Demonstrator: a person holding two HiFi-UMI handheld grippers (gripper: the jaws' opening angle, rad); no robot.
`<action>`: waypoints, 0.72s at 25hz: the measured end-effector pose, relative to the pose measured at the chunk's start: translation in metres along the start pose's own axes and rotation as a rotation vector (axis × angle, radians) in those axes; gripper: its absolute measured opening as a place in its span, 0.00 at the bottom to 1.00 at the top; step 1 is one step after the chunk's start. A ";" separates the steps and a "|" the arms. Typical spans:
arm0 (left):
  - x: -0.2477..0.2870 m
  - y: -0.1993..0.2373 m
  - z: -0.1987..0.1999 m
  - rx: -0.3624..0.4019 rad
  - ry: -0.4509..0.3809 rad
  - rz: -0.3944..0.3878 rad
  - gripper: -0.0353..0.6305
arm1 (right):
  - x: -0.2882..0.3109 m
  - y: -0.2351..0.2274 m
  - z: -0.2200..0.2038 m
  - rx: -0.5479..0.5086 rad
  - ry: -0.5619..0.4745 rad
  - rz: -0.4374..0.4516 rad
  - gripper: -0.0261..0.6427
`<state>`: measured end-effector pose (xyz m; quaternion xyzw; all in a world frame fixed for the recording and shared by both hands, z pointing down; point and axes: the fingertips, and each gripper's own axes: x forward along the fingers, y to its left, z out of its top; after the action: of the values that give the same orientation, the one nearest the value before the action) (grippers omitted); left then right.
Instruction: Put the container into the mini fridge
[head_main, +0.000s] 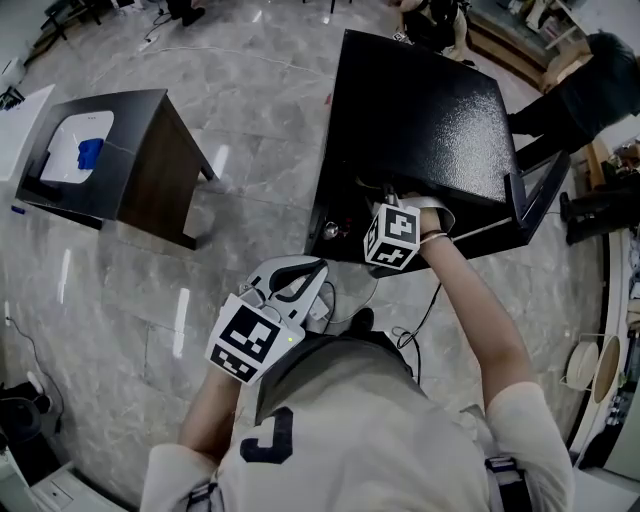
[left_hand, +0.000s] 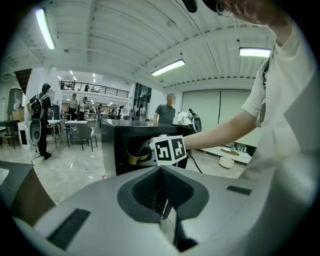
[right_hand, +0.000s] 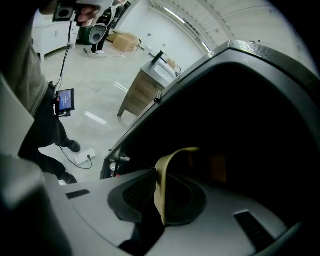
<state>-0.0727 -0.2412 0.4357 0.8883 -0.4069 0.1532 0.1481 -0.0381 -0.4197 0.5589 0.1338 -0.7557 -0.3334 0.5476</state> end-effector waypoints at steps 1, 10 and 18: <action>0.000 0.000 0.000 -0.002 0.000 -0.002 0.14 | 0.001 -0.002 0.000 0.001 -0.003 -0.012 0.09; -0.001 0.006 -0.001 -0.019 -0.003 0.000 0.14 | 0.011 -0.025 -0.001 0.005 -0.036 -0.148 0.14; -0.003 0.006 -0.001 -0.020 0.008 0.013 0.14 | 0.014 -0.033 -0.008 0.010 -0.049 -0.207 0.24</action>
<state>-0.0793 -0.2427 0.4358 0.8835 -0.4134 0.1537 0.1577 -0.0412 -0.4556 0.5492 0.2056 -0.7525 -0.3877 0.4911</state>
